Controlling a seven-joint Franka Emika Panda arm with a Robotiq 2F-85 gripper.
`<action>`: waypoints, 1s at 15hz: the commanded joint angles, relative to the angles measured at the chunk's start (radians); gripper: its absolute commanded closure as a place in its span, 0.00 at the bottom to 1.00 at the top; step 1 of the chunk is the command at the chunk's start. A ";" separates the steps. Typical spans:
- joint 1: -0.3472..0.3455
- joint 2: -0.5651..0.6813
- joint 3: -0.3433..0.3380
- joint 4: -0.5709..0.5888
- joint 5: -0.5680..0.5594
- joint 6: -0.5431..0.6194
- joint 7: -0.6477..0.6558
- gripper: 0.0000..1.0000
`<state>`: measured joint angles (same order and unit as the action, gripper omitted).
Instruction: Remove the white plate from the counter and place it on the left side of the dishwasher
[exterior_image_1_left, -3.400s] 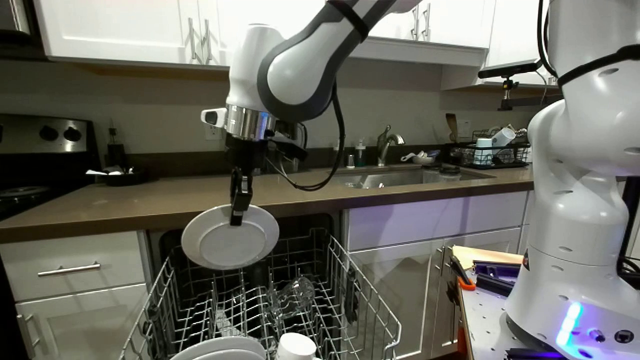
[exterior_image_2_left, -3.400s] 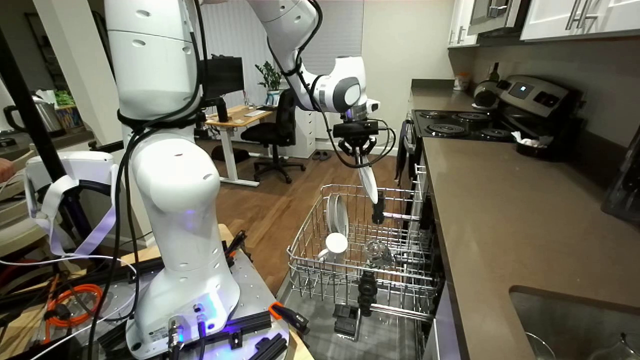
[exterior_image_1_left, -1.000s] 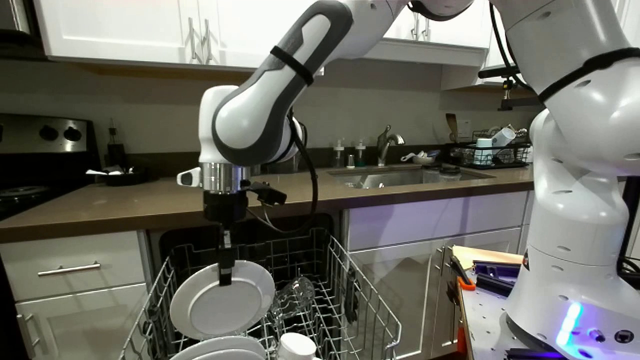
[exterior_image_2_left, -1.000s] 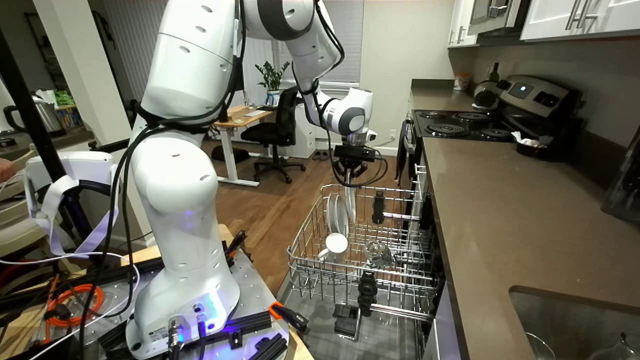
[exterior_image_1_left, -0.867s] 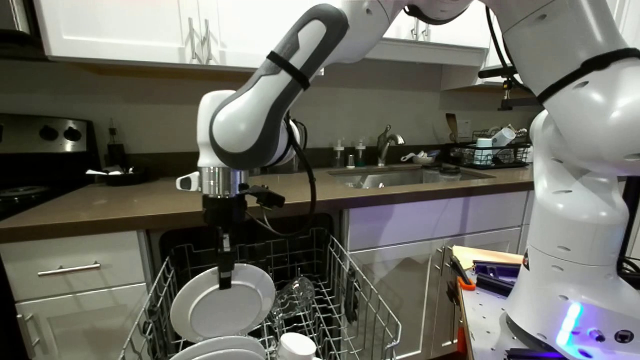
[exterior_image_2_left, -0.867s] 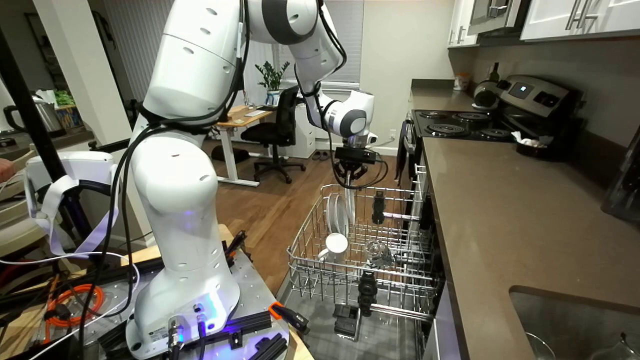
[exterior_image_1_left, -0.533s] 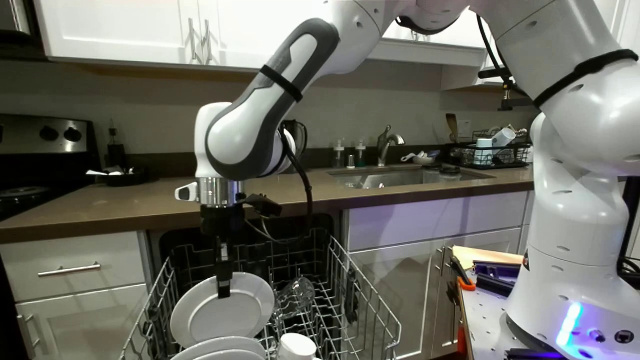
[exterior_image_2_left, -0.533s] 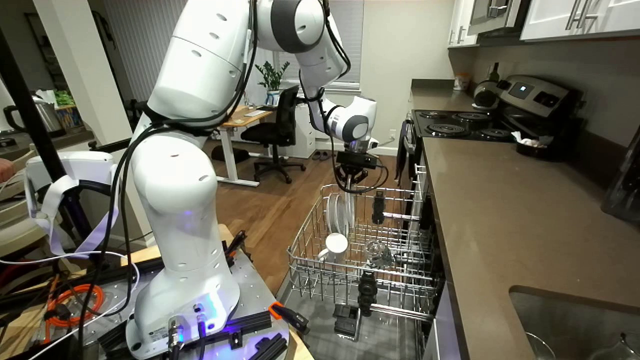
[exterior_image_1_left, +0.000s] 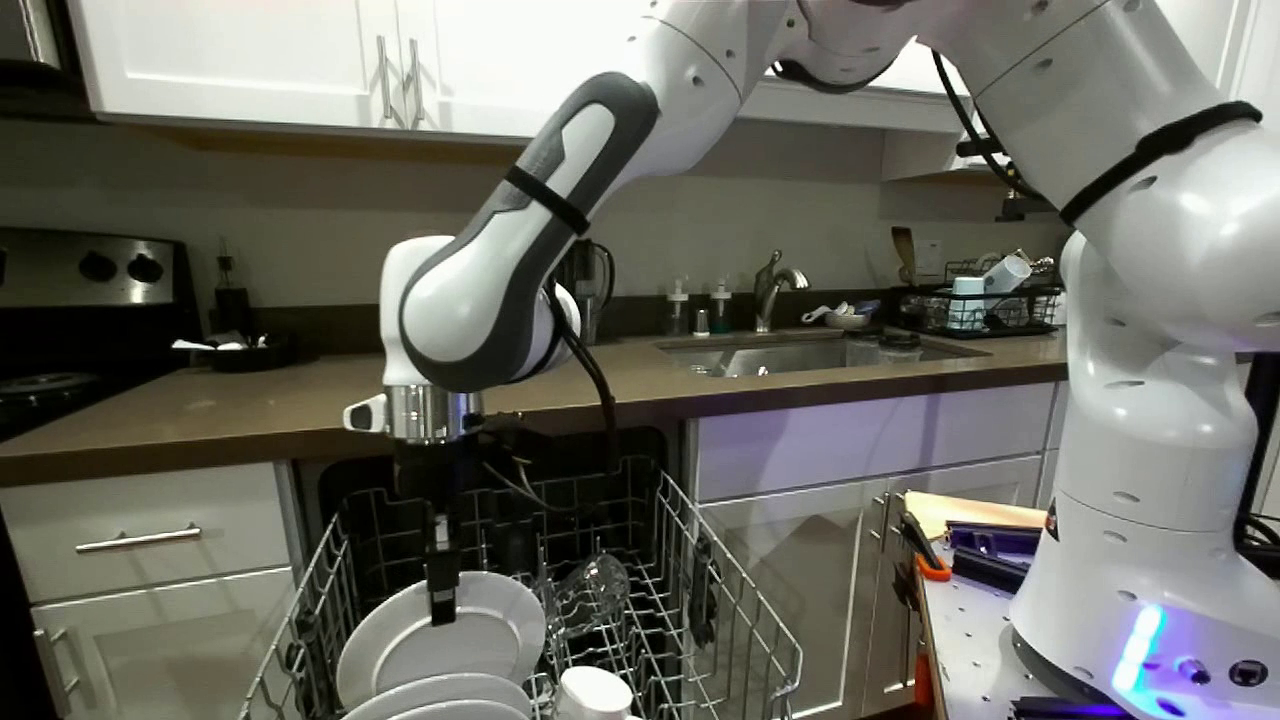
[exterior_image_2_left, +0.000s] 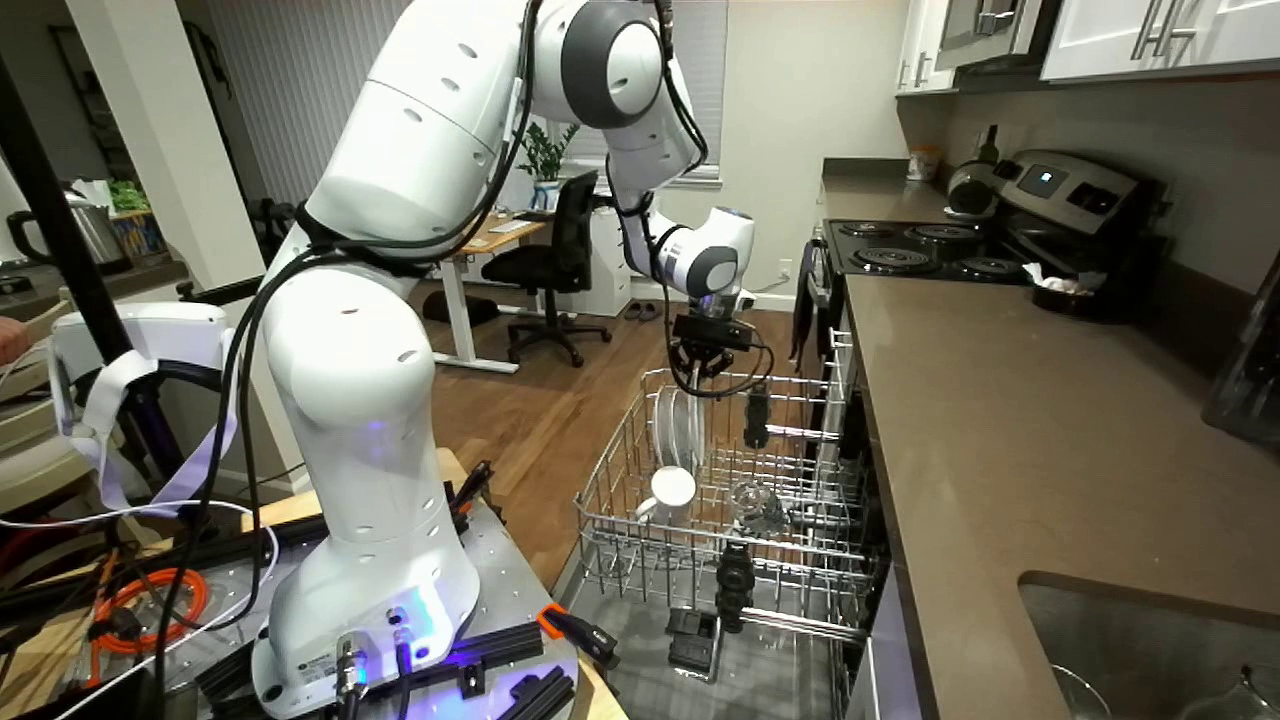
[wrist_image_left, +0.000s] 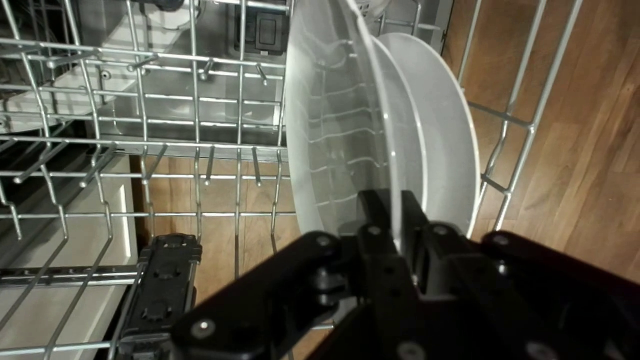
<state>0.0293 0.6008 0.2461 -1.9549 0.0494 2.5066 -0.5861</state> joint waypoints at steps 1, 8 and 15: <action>-0.004 0.032 0.011 0.047 -0.017 -0.022 0.002 0.94; 0.004 0.094 0.007 0.099 -0.033 -0.019 0.013 0.95; 0.026 0.135 -0.002 0.121 -0.069 0.000 0.036 0.95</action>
<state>0.0370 0.7130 0.2419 -1.8609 0.0068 2.5110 -0.5809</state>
